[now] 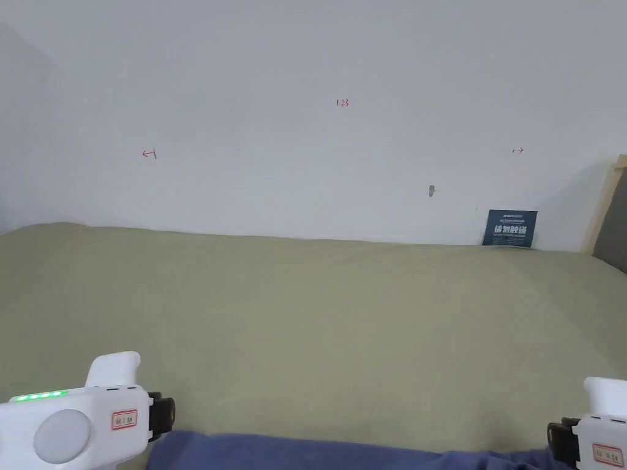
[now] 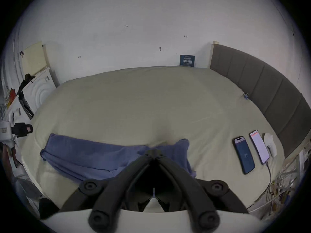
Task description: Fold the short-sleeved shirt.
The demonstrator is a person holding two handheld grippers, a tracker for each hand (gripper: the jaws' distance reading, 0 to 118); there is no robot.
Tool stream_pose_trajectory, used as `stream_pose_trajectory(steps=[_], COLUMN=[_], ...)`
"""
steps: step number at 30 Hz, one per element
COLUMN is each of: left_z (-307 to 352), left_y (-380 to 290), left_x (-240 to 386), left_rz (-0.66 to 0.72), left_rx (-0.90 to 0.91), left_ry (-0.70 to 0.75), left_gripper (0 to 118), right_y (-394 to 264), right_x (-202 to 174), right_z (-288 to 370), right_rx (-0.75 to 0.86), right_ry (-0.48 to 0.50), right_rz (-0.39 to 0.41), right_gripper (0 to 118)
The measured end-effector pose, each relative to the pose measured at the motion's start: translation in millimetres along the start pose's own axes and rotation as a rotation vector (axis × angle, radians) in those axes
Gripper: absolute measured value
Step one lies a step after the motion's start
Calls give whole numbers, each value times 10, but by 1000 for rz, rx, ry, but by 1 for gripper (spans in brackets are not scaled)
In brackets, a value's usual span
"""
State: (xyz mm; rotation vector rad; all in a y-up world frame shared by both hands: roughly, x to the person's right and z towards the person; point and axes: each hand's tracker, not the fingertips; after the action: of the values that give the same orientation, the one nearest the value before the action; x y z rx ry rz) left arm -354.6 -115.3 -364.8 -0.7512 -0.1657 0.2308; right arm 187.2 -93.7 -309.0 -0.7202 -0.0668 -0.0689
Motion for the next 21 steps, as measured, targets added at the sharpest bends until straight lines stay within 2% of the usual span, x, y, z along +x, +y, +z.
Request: stream_pose_trajectory(steps=[4, 8, 11, 12, 13, 14, 15, 19, 21], left_z=[-101, -275, -428, -456, -432, -441, -469, -638, -796], left_y=[69, 192, 160, 109, 43, -9, -86, -401, -543], left_x=[-167, -617, -1007, -1120, -1130, -1199, -1261, -1354, -1336], left_rz=[-13, 63, 182, 214, 225, 228, 264, 506, 534], left_rx=[-57, -191, -308, -305, -293, -285, -272, -300, -357], left_ry=[8, -239, -410, -434, -434, -445, -444, -543, -520], left_gripper=[0, 0, 0, 8, 39, 81, 116, 115, 115], right_y=[-13, -11, -6, -20, -24, -25, -28, -31, -46], right_x=[-32, -27, -48, -43, -39, -40, -46, -67, -81], right_z=[-67, -102, -131, -146, -161, -172, -186, -165, -165], right_rx=[-9, -20, -25, -27, -31, -34, -36, -43, -45], right_ry=[-1, 17, 17, 20, 28, 33, 34, 37, 36], right_rz=[9, 5, 25, 26, 26, 26, 29, 28, 20], right_gripper=[0, 0, 0, 0, 0, 0, 0, 0, 0])
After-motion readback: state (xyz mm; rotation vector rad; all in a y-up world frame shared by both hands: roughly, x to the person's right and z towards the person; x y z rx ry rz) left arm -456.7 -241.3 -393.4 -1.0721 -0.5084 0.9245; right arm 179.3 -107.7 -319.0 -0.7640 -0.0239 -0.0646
